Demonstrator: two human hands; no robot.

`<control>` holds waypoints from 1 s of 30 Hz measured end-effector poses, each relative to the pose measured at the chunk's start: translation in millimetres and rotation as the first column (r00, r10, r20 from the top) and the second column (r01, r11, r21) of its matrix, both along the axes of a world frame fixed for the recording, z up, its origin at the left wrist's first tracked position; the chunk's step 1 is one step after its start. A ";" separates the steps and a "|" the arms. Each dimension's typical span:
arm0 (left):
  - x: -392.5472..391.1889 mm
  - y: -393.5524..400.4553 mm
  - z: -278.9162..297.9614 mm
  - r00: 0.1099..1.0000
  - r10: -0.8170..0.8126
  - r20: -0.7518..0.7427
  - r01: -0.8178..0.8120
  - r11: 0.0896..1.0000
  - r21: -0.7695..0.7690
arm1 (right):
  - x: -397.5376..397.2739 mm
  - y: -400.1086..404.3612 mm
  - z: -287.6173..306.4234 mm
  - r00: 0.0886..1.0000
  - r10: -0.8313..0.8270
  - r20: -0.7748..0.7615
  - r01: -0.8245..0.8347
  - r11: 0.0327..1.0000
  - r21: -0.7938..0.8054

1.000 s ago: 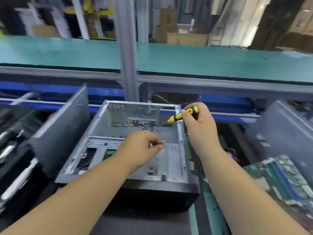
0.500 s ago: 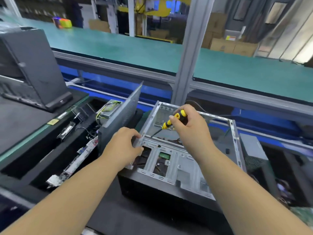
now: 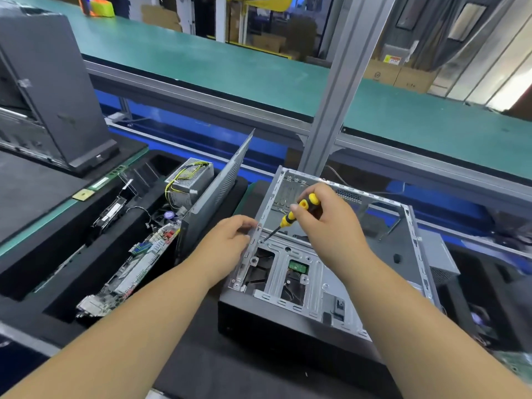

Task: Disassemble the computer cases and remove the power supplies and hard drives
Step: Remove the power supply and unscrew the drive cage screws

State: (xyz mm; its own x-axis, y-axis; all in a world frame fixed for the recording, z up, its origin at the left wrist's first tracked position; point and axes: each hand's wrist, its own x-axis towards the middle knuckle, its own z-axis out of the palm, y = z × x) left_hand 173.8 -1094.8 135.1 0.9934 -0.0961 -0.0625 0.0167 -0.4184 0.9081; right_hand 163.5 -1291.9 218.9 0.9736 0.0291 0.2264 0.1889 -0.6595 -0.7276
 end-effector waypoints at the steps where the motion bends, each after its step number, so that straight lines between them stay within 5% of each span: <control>1: -0.1 2.2 -0.4 1.000 0.012 -0.027 -0.013 0.999 -0.053 | -0.9 -0.7 -0.4 1.000 0.000 -0.010 0.001 1.000 0.028; 7: -6.0 5.0 -1.6 0.997 -0.037 -0.062 0.029 0.992 -0.126 | -10.0 2.0 -1.4 0.998 0.050 -0.042 -0.047 0.996 0.076; 30: -28.9 3.0 -8.4 0.982 -0.150 0.114 0.113 0.953 0.280 | -21.5 8.3 2.0 0.995 0.103 -0.011 -0.103 0.990 -0.092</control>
